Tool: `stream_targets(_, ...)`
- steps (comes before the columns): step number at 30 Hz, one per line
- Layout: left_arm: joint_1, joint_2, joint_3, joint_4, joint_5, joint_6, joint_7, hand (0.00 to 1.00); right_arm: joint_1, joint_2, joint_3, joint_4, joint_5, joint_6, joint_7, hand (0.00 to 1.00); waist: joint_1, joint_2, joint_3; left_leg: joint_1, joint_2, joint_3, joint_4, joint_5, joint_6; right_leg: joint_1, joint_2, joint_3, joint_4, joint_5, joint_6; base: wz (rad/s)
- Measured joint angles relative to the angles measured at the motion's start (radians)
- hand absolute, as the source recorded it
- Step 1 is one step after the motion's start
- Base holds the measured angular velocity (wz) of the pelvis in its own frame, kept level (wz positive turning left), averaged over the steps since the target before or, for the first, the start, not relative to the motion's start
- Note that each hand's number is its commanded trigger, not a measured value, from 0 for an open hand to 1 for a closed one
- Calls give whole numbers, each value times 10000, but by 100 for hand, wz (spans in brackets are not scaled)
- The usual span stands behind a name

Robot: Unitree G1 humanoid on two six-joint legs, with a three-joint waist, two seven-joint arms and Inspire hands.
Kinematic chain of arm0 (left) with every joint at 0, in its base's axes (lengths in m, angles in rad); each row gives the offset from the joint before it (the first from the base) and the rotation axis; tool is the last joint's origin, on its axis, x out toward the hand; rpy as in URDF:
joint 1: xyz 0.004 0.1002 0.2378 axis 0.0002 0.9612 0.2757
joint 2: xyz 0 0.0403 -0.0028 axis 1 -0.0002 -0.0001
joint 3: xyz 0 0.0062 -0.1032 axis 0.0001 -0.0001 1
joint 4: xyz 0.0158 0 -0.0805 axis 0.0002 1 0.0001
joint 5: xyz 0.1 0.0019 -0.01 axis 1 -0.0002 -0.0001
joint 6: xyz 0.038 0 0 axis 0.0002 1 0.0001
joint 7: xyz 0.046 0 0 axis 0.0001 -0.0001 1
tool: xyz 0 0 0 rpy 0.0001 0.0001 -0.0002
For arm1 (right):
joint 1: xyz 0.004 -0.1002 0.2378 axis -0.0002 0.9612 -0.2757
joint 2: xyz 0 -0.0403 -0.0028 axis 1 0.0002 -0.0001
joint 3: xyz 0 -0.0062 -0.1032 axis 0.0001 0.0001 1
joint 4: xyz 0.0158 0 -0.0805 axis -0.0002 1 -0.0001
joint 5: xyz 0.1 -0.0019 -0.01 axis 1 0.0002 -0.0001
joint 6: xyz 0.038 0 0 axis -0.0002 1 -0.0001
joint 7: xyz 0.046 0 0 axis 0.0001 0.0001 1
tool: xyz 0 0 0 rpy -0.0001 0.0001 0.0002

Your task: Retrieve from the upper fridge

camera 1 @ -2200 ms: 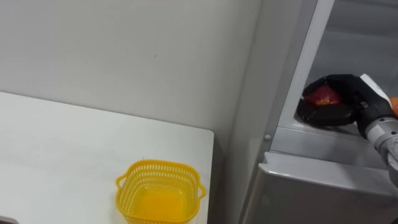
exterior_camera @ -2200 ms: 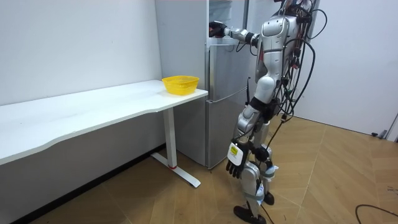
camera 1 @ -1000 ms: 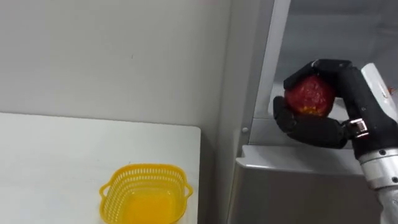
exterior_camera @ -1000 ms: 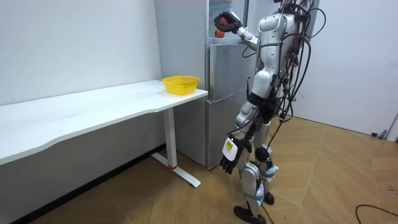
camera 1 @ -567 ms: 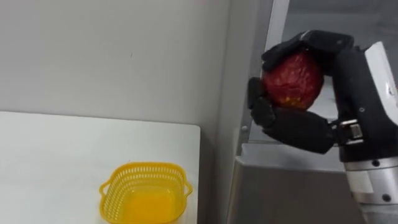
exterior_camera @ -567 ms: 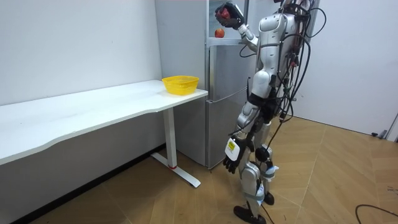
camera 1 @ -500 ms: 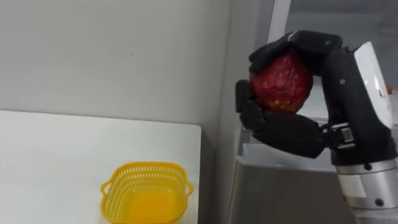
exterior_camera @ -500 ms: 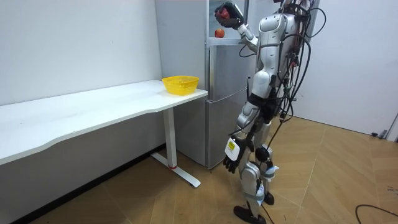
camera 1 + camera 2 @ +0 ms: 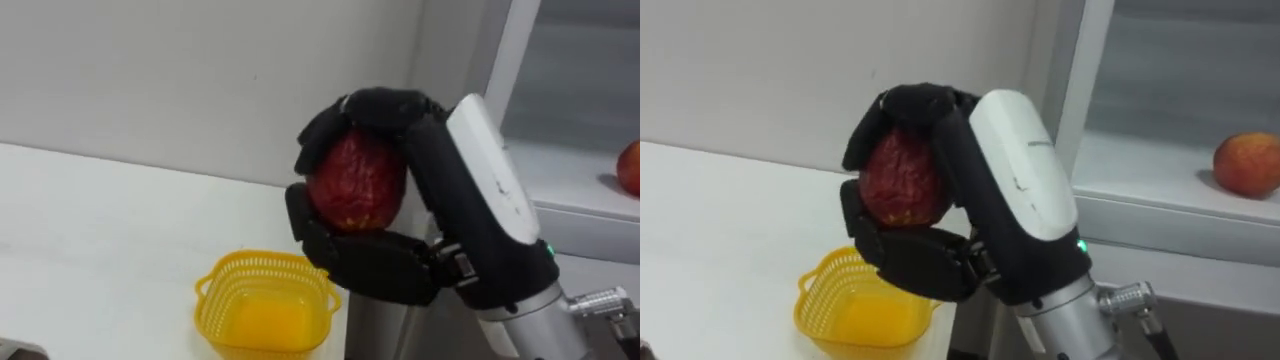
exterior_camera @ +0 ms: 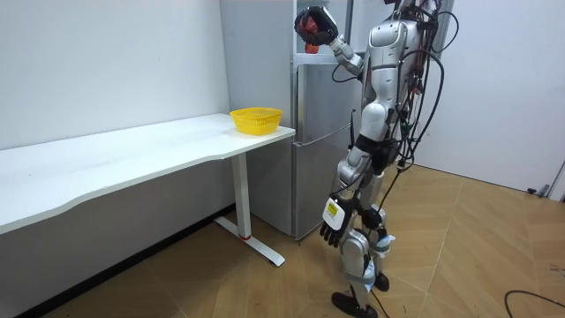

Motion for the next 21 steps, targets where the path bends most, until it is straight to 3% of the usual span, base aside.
stream_targets(6, -28, 91, 126, -77, 6, 5, -105, 0, -594, -289, 11, 1305, -461, 7, 195, 100, 190, -254, 104, -176, -73, -283, 1, 13, 29, 18, -71, -284, 9, -4, 7, 14)
stream_targets(12, -19, 136, 238, -93, 41, 48, -543, 0, -866, -743, 11, 2984, -733, 221, 339, 100, 461, -426, 37, -348, -86, -602, 190, 20, 20, 20, -71, -580, 11, -4, 6, 14)
stream_targets(16, 3, 245, 486, -89, -42, 61, -540, 0, -1166, -1281, 12, 4444, -835, 580, 382, 100, 730, -706, 97, -367, -86, -810, 208, 29, 8, 86, -76, -805, -6, -4, 7, 15)
stream_targets(18, 54, 321, 474, -88, -42, 67, -543, 0, -1234, -1343, 35, 4874, -874, 591, 382, 100, 793, -802, 98, -390, -89, -867, 272, 30, 7, 92, -79, -849, -1, -4, 7, 12)
stream_targets(21, 110, 414, 473, -89, -24, 89, -601, 0, -1566, -1413, 132, 5649, -1190, 592, 367, 100, 960, -922, 185, -518, -110, -1012, 339, 30, 7, 82, -102, -1062, -2, -5, 8, 13)
